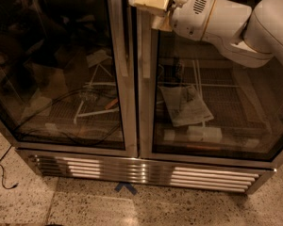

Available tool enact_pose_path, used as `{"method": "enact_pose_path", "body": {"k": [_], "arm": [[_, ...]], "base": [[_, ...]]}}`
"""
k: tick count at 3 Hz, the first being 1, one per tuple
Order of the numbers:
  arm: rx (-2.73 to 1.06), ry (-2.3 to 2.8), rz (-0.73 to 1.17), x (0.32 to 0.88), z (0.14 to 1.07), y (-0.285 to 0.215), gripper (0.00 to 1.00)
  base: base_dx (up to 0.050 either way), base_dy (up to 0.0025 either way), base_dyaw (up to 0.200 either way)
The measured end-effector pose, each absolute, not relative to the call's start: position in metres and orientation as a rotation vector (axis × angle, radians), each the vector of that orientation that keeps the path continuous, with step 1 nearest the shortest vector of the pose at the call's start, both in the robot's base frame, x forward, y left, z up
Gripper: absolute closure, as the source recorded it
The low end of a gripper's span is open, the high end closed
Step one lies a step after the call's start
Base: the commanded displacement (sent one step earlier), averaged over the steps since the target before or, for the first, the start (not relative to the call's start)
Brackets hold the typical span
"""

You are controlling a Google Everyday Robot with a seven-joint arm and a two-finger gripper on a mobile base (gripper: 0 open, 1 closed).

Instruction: Pick orange can from top drawer and place on counter

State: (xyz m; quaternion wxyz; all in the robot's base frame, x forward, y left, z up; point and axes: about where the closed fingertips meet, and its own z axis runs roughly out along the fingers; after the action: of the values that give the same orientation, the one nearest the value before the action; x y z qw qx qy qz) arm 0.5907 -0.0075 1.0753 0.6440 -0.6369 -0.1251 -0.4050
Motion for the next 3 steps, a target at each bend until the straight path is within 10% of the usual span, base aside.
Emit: {"method": "enact_pose_path", "body": {"k": [1, 3], "arm": [[-1.451, -0.288, -0.920, 0.5911, 1.0732, -0.0092, 1.00], [-1.451, -0.288, -0.920, 0.5911, 1.0732, -0.0092, 1.00]], "base": [[0.000, 0.00000, 0.000], [-0.025, -0.00001, 0.000]]}}
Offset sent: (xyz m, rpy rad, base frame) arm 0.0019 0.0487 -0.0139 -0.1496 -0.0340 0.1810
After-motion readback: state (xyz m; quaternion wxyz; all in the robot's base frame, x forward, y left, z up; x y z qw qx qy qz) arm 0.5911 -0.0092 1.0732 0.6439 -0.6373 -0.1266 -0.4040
